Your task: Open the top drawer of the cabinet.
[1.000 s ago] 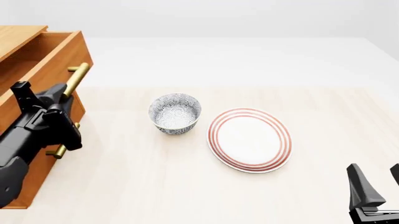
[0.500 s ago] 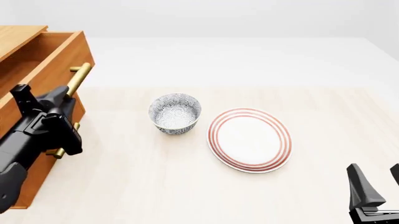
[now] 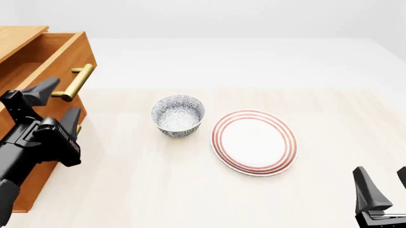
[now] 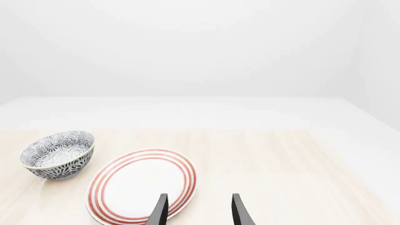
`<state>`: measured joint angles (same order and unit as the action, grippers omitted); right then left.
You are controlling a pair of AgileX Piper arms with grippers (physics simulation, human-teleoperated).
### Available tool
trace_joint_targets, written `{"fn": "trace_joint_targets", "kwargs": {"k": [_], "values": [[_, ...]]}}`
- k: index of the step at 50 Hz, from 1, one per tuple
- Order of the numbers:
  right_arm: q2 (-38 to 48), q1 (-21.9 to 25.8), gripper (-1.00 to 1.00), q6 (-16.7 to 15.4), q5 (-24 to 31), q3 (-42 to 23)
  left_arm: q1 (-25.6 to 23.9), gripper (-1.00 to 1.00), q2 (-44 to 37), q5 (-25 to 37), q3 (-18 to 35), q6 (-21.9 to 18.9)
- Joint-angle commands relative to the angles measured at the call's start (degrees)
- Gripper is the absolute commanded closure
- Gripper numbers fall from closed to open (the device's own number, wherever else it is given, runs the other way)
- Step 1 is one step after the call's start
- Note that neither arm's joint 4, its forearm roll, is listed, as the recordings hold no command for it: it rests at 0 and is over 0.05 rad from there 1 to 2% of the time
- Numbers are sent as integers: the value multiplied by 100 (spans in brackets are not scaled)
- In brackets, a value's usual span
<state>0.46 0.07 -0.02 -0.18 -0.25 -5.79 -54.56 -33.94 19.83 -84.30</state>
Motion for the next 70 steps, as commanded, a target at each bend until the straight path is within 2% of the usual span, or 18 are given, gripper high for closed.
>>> {"fn": "trace_joint_targets", "kwargs": {"k": [1, 11, 12, 15, 17, 19, 21, 25, 27, 37, 42, 45, 47, 49, 56, 58, 64, 70], "values": [[-5, -2, -100, 2, 0, 5, -243, -100, 260, 95, -161, -3], [-4, -2, -100, 0, 0, 5, -440, -100, 534, 451, -64, 56], [-4, -2, -100, 0, 0, 5, -551, -100, 612, 736, 109, 217], [-4, -1, -100, 0, 0, 5, -557, -100, 815, 944, 160, 287], [-3, -3, -100, 1, 0, 5, -609, -100, 907, 1196, 296, 488], [-5, -1, -100, -1, 0, 5, -551, -100, 944, 1148, 201, 545], [-5, -2, -100, 1, 0, 5, -547, -100, 1071, 1478, 362, 745], [-4, -1, -100, 0, 0, 5, -621, -100, 1130, 1689, 436, 1083], [-3, -1, -100, 0, 0, 5, -615, -100, 1165, 1694, 414, 1112], [-4, -2, -100, 1, 0, 5, -701, -100, 1508, 2865, 1005, 2209], [-5, -2, -100, -1, 0, 5, -851, -100, 1455, 3493, 1529, 3023], [-5, -1, -100, -1, 0, 5, -899, -100, 1425, 3767, 1726, 3374], [-5, -2, -100, -1, 0, 5, -856, -100, 1440, 3804, 1711, 3440], [-5, -1, -100, -1, 0, 5, -1029, -100, 1314, 3895, 1889, 3838], [-5, 0, -100, 1, 0, 5, -847, -100, 1411, 4543, 2260, 4394], [-4, -1, -100, 0, 0, 5, -933, -100, 1327, 4680, 2419, 4602], [-4, -2, -100, -1, 0, 5, -881, -100, 1111, 5375, 3023, 5475], [-5, -1, -100, 1, 0, 5, -899, -100, 1019, 5696, 3328, 5877]]}}
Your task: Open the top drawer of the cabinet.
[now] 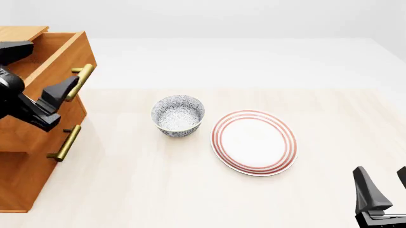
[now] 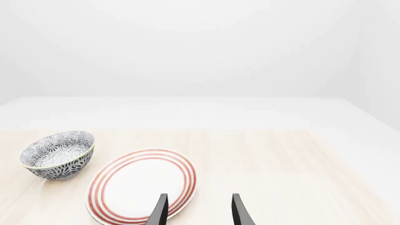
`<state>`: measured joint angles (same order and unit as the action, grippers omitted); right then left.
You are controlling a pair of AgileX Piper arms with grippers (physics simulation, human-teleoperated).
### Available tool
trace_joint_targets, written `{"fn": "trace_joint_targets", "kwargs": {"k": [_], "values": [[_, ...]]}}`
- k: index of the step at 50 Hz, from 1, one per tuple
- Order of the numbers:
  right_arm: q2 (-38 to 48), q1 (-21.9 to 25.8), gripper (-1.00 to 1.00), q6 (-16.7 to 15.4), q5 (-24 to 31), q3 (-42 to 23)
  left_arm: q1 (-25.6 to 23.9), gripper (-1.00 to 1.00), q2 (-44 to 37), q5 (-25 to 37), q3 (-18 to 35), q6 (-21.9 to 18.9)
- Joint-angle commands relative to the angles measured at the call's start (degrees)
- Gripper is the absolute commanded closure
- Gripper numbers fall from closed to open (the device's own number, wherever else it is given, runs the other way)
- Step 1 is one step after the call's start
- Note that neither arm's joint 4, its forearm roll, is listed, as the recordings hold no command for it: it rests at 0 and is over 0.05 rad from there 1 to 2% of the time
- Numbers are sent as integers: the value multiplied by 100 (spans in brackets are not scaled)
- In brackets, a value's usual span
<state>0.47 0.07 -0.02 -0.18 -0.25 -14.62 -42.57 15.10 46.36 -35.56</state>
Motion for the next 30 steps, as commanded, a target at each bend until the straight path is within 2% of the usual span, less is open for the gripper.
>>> {"fn": "trace_joint_targets", "kwargs": {"k": [1, 6, 8, 10, 11, 13, 15, 17, 18, 19, 21, 22, 25, 27, 29, 30], "values": [[-4, -1, -100, 1, 0, 5, 53, -100, -186, 859, 703, 1049], [-6, -1, -100, -1, 0, 5, -24, -100, -357, 1113, 1029, 1503], [-5, -2, -100, 0, 0, 5, 186, -100, -396, 1301, 1064, 1549], [-6, -1, -100, -2, 0, 5, 144, -100, -403, 1305, 1093, 1632], [-6, -1, -100, -3, 0, 5, 205, -100, -445, 1468, 1207, 1850], [-6, -2, -100, 0, 0, 5, 118, -100, -482, 1593, 1343, 2068], [-5, -1, -100, 0, 0, 5, 230, -100, -459, 1683, 1351, 2101], [-5, -1, -100, 2, 0, 5, 359, -100, -558, 1903, 1494, 2431], [-6, 0, -100, 0, 0, 5, 148, -100, -632, 1880, 1558, 2469], [-4, -2, -100, 2, 0, 5, 140, -100, -627, 1951, 1611, 2513], [-4, -1, -100, -1, 0, 5, 398, -100, -652, 2105, 1591, 2496], [-5, -2, -100, 0, 0, 5, 246, -100, -704, 2091, 1650, 2638], [-6, -1, -100, -2, 0, 5, 345, -100, -798, 2237, 1729, 2915], [-5, -1, -100, -1, 0, 5, 640, -100, -788, 2359, 1698, 2886], [-5, -1, -100, 0, 0, 5, 496, -100, -832, 2395, 1843, 2956], [-5, -2, -100, 1, 0, 5, 604, -100, -858, 2487, 1899, 2978]]}}
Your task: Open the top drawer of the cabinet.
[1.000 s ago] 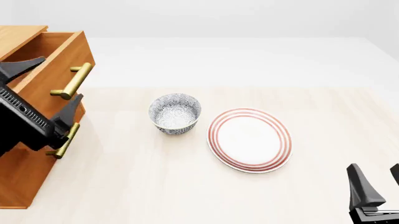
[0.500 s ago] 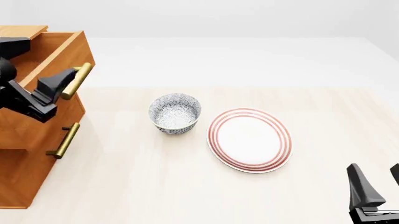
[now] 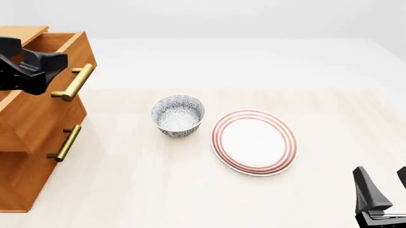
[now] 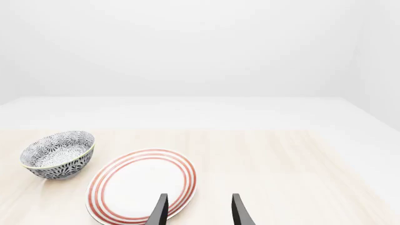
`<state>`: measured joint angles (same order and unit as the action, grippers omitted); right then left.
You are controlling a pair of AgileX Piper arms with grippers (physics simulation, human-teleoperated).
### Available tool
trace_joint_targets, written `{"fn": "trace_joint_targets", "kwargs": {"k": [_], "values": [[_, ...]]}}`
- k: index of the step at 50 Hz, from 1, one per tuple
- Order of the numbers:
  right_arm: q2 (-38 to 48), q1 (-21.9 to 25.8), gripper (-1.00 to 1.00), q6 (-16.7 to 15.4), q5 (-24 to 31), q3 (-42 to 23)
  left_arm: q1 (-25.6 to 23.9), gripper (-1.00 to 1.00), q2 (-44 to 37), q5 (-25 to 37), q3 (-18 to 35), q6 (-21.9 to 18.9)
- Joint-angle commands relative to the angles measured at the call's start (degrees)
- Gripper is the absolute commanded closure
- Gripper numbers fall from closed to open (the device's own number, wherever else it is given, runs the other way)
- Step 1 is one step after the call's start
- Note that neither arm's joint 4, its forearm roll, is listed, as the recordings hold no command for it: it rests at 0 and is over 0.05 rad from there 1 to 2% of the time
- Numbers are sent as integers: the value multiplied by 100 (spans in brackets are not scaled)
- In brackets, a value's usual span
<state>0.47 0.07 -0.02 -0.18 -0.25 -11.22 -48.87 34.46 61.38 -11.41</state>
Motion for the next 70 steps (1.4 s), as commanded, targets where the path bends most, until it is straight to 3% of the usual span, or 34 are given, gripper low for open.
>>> {"fn": "trace_joint_targets", "kwargs": {"k": [1, 11, 15, 19, 21, 24, 70], "values": [[-6, -1, -100, -1, 0, 5, 271, -100, -245, 576, 450, 561], [-5, -1, -100, -1, 0, 5, 396, -100, -570, 1020, 913, 1025], [-5, -2, -100, 0, 0, 5, 656, -100, -686, 1274, 1064, 1267], [-5, -1, -100, 0, 0, 5, 718, -100, -752, 1366, 1127, 1260], [-5, -1, -100, 0, 0, 5, 598, -100, -816, 1360, 1116, 1590], [-5, -2, -100, -1, 0, 5, 801, -100, -871, 1398, 1019, 1517], [-5, -2, -100, 0, 0, 5, 1294, -100, -1429, 1740, 1368, 1478]]}}
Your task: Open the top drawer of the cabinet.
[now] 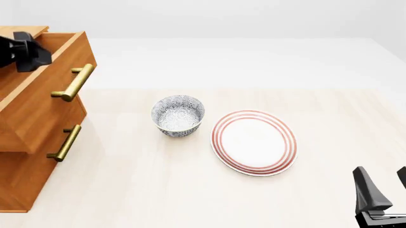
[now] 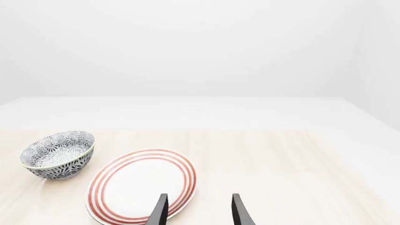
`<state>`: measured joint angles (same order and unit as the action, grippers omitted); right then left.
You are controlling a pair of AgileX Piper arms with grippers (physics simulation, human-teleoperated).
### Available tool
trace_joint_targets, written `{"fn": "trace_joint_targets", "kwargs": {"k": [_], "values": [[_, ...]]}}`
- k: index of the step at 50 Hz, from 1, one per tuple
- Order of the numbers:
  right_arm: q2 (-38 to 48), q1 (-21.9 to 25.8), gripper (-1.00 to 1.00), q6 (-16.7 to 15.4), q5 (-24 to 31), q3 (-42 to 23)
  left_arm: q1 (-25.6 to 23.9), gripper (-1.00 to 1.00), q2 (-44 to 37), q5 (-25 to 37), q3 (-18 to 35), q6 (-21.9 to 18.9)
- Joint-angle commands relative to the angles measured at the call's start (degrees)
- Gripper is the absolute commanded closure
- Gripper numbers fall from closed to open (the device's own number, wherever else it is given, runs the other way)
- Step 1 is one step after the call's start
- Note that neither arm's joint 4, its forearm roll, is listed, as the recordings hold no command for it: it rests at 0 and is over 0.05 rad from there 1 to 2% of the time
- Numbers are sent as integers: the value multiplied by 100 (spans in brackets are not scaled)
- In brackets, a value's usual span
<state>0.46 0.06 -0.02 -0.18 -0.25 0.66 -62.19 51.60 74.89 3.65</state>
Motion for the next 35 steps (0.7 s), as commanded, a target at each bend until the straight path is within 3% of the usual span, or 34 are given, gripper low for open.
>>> {"fn": "trace_joint_targets", "kwargs": {"k": [1, 35], "values": [[-6, -2, -100, 0, 0, 5, 127, -100, -102, 26, 7, -57], [-5, -1, -100, -1, 0, 5, 36, -100, -394, -463, -404, 11]]}}
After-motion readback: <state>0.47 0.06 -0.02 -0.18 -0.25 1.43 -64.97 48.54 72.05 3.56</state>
